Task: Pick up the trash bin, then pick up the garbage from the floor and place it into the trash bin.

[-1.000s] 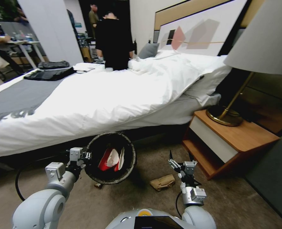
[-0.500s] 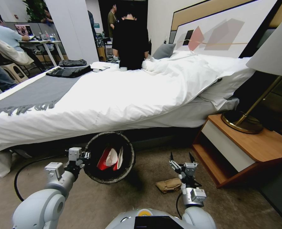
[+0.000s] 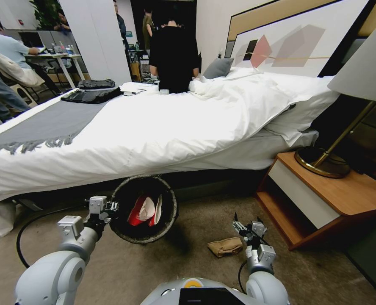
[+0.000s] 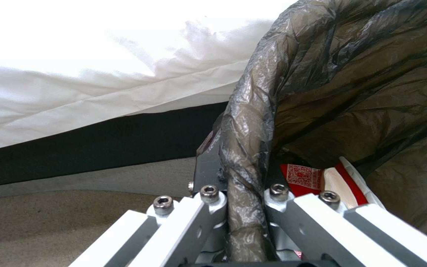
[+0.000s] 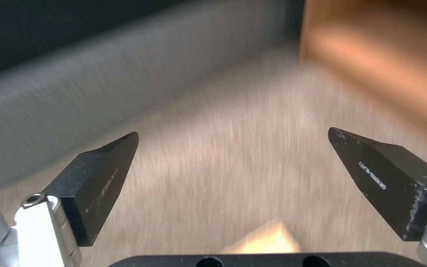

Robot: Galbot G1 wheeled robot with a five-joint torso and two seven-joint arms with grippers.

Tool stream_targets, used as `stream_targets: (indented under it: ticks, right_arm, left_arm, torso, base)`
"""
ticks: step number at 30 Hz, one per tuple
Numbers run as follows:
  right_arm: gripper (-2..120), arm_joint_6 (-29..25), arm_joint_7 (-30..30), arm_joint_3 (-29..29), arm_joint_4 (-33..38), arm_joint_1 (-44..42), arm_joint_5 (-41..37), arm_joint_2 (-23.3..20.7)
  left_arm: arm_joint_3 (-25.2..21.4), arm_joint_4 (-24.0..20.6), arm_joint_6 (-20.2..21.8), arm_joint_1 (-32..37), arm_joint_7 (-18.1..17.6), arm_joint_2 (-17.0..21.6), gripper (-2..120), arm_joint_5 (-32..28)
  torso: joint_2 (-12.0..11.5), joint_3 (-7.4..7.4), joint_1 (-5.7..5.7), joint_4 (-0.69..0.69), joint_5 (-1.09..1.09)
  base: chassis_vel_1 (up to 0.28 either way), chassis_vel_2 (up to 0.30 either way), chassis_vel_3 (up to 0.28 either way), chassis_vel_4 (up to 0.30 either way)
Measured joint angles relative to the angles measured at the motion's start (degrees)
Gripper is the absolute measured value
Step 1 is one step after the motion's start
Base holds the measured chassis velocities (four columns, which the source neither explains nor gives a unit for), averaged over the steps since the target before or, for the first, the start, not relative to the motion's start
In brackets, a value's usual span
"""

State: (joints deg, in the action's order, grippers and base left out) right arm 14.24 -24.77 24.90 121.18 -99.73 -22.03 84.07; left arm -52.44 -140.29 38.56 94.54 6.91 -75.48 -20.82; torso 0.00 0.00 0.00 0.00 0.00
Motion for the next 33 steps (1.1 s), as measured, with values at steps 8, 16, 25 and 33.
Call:
stream_targets:
  ticks: [8,16,25,33]
  right_arm:
    - [100,2.35,-3.63,-0.94,-3.76,0.80,-9.60,-0.30]
    - [100,3.95,-5.16,-1.19,-6.59,2.67,-17.66,-0.43]
    - [100,5.12,-7.52,-0.70,-9.77,4.57,-26.13,-0.32]
    - [100,4.73,-8.67,-1.06,-13.22,6.79,-27.29,-0.09]
  left_arm:
    - [-0.05,0.27,-0.08,0.00,0.10,0.16,1,-0.12]
    - [-0.02,0.33,-0.27,0.14,0.12,-0.02,1,-0.03]
    - [0.15,0.35,-0.26,0.23,0.08,-0.22,1,-0.52]
    - [0.98,0.35,-0.11,0.17,-0.14,-0.42,1,-0.51]
  torso:
    - [0.00,0.00,0.00,0.00,0.00]
    - [0.00,0.00,0.00,0.00,0.00]
    - [0.00,0.00,0.00,0.00,0.00]
    - [0.00,0.00,0.00,0.00,0.00]
  base:
    - [0.000,0.000,0.000,0.000]
    - [0.000,0.000,0.000,0.000]
    - [0.000,0.000,0.000,0.000]
    - [0.000,0.000,0.000,0.000]
